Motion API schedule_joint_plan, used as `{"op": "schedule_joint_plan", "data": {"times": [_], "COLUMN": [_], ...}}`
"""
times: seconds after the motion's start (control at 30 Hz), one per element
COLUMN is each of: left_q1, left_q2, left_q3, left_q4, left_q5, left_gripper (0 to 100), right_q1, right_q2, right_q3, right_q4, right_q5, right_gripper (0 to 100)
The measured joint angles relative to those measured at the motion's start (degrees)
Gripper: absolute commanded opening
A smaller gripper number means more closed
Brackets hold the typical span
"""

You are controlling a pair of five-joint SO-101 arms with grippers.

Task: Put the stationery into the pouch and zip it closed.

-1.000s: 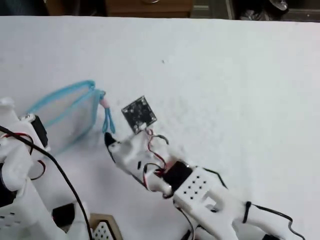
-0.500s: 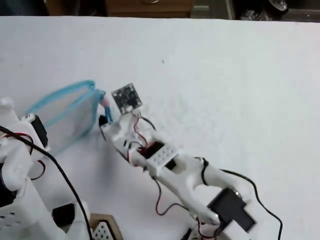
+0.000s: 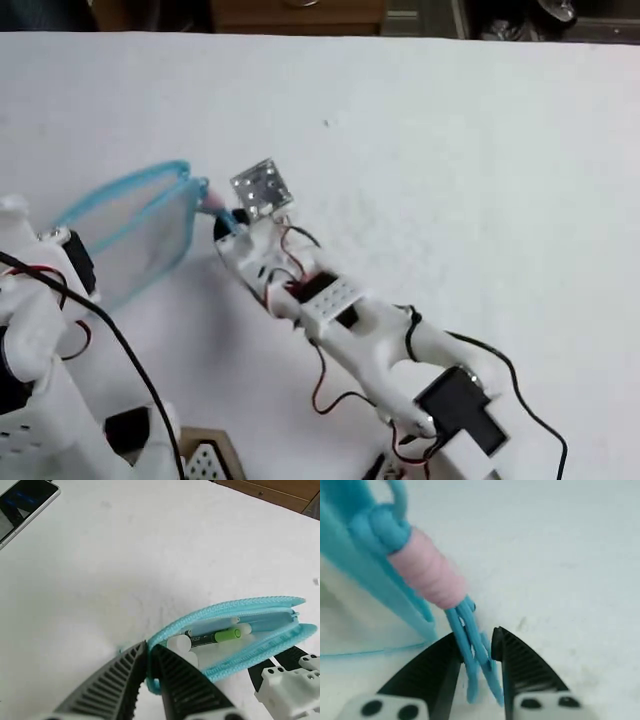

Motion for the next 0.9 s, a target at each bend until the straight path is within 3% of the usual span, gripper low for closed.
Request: {"op": "schedule_joint_plan", "data": {"times": [0.43, 0.53, 0.73, 0.9], "left_q1": [0.0, 0.0, 0.0, 0.0], "left_q2": [0.0, 0.0, 0.0, 0.0], "left_q3": [0.0, 0.0, 0.0, 0.0], "left_q4": [0.0, 0.0, 0.0, 0.0], "left_q5": [0.0, 0.0, 0.0, 0.0], "left_gripper": [2, 2, 2, 3], "right_q1": [2.4, 3.8, 8.4, 10.5], "right_q2": [0.1, 0.8, 0.7, -7.3], "right_q3": [1.3, 1.3, 1.3, 1.3], "right_q4": [0.0, -0.4, -6.9, -7.9], "right_q5": [0.0, 0.0, 0.0, 0.0], "right_gripper": [5.4, 1.1, 1.7, 1.7]}}
